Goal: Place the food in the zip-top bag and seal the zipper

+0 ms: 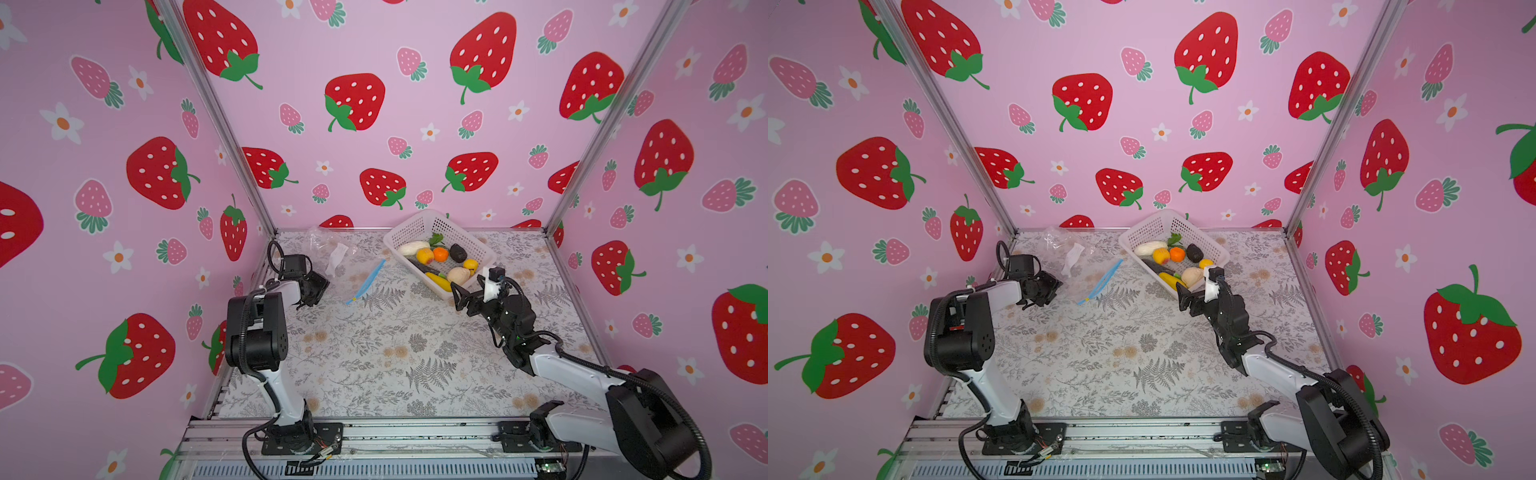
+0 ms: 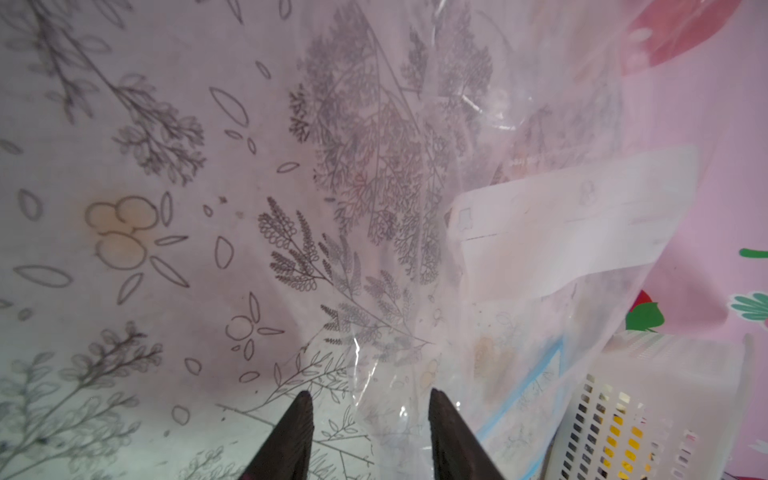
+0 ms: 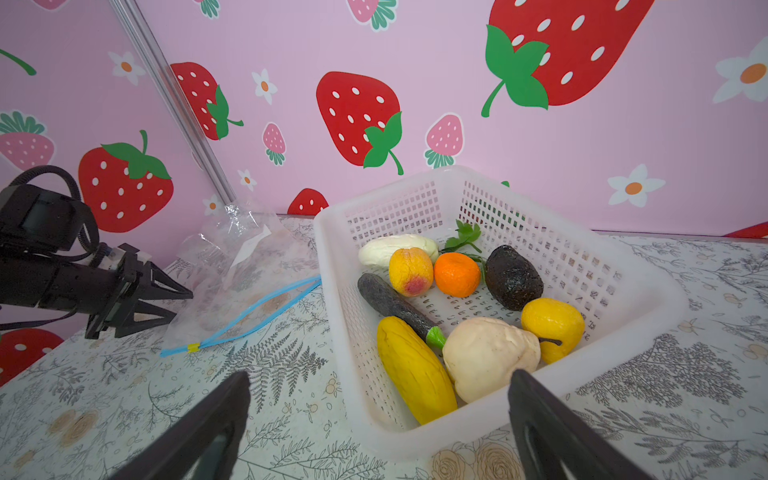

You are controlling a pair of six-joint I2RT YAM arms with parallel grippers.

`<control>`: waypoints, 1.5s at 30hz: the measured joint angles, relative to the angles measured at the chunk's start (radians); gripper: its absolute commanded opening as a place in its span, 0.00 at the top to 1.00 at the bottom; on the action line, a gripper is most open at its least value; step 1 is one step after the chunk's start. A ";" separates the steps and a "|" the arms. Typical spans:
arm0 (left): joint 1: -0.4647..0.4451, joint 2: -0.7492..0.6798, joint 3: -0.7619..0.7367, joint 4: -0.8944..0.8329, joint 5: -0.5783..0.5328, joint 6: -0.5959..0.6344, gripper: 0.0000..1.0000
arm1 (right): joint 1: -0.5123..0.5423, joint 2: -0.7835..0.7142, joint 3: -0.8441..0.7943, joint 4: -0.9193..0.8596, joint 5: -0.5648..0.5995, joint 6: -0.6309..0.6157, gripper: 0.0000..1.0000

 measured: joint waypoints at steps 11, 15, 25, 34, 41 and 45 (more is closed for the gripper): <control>0.005 0.036 0.036 -0.035 0.000 0.015 0.81 | 0.000 0.000 0.000 0.003 -0.029 0.000 0.05; 0.005 0.049 0.046 -0.051 0.000 0.017 0.86 | 0.000 0.000 0.000 0.001 -0.037 0.000 0.05; 0.011 0.052 0.079 -0.109 -0.021 0.036 1.00 | 0.000 0.000 0.045 -0.086 -0.029 0.025 0.02; 0.012 0.046 0.113 -0.179 -0.054 0.046 1.00 | 0.000 0.084 0.159 -0.162 -0.034 0.093 0.06; 0.011 -0.056 0.042 -0.121 -0.043 0.014 0.66 | 0.000 0.106 0.159 -0.167 -0.083 0.117 0.08; 0.009 -0.071 0.012 -0.084 -0.029 -0.013 0.44 | 0.000 0.122 0.160 -0.167 -0.109 0.129 0.08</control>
